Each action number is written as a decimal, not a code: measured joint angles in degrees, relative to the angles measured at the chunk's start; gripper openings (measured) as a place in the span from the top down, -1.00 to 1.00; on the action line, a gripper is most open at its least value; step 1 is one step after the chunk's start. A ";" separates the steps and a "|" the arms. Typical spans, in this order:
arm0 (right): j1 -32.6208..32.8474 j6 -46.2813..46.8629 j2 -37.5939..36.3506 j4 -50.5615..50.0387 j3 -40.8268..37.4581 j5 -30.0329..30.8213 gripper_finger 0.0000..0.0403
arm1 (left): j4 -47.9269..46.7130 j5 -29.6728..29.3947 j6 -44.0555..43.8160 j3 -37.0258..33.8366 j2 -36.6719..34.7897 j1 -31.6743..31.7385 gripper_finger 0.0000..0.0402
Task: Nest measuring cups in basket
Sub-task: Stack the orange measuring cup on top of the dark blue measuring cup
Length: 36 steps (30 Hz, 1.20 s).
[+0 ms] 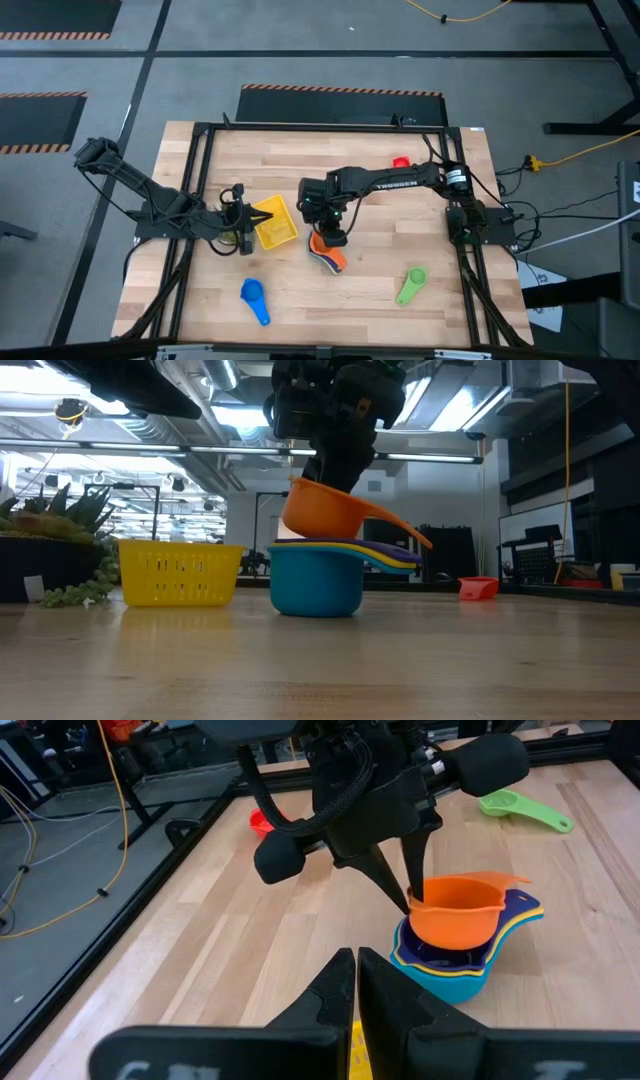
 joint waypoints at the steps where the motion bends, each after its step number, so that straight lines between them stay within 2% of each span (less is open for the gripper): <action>1: 0.00 0.00 0.00 0.00 0.00 0.00 0.76 | -0.01 0.00 0.00 0.00 0.00 -0.02 0.95; 15: 0.01 0.05 0.00 -0.15 0.00 0.00 0.76 | -0.01 0.00 0.00 0.00 0.00 -0.02 0.95; 26: 0.00 7.33 0.00 0.44 0.00 0.00 0.76 | 0.01 0.00 0.00 0.00 0.02 0.00 0.95; 36: 0.00 6.07 0.00 0.17 0.00 -1.93 0.76 | 0.00 0.00 0.02 0.00 0.00 0.00 0.95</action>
